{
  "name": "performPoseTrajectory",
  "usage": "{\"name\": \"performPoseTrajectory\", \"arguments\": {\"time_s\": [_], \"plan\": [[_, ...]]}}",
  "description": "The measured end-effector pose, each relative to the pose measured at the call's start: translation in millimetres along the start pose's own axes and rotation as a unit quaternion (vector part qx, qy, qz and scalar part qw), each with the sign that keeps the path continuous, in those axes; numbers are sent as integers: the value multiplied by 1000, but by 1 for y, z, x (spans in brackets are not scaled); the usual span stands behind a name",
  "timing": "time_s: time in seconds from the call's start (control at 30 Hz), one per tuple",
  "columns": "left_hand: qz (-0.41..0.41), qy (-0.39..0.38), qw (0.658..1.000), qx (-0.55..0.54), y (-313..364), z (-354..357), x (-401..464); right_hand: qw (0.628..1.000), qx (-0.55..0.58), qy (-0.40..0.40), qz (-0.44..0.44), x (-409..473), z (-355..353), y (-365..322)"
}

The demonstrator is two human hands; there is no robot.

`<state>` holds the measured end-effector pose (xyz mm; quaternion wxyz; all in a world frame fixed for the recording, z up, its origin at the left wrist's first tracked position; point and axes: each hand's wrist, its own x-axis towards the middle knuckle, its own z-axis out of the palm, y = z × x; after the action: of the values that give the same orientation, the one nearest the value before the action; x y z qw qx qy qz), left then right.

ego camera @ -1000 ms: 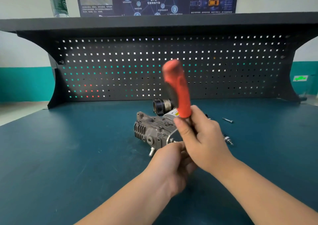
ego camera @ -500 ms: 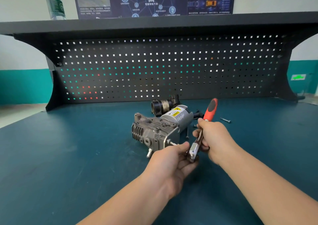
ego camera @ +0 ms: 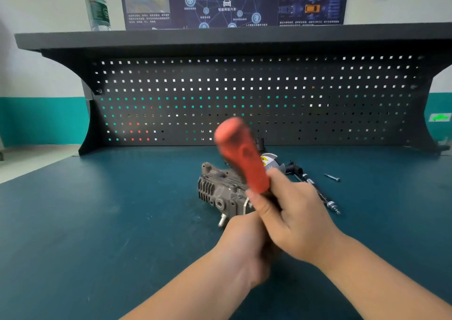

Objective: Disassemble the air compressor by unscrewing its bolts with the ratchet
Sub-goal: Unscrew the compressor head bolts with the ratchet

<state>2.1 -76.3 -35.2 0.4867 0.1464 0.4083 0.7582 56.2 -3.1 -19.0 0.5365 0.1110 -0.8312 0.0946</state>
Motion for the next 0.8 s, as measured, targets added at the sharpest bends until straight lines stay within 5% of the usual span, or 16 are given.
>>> {"name": "performPoseTrajectory", "arguments": {"time_s": [0.1,0.2,0.3,0.37,0.5,0.57,0.67,0.8], "plan": [[5,-9,999,-32,0,-1,0,1000,4,-8,-1,-1,1,2],[-14,25,999,13,-1,1,5,978,125,46,160,-1,3,6],[-11,49,999,14,-1,2,8,914,198,120,332,3,4,19],[-14,60,998,13,-1,2,8,851,194,141,467,5,5,34],[-18,65,998,17,-1,2,9,612,341,197,686,-2,9,47],[-17,67,997,17,-1,2,8,559,371,197,715,-4,11,45],[-14,76,997,25,-2,1,9,584,365,197,698,-4,12,46],[-11,75,997,15,-2,2,8,736,281,191,586,0,10,42]]}}
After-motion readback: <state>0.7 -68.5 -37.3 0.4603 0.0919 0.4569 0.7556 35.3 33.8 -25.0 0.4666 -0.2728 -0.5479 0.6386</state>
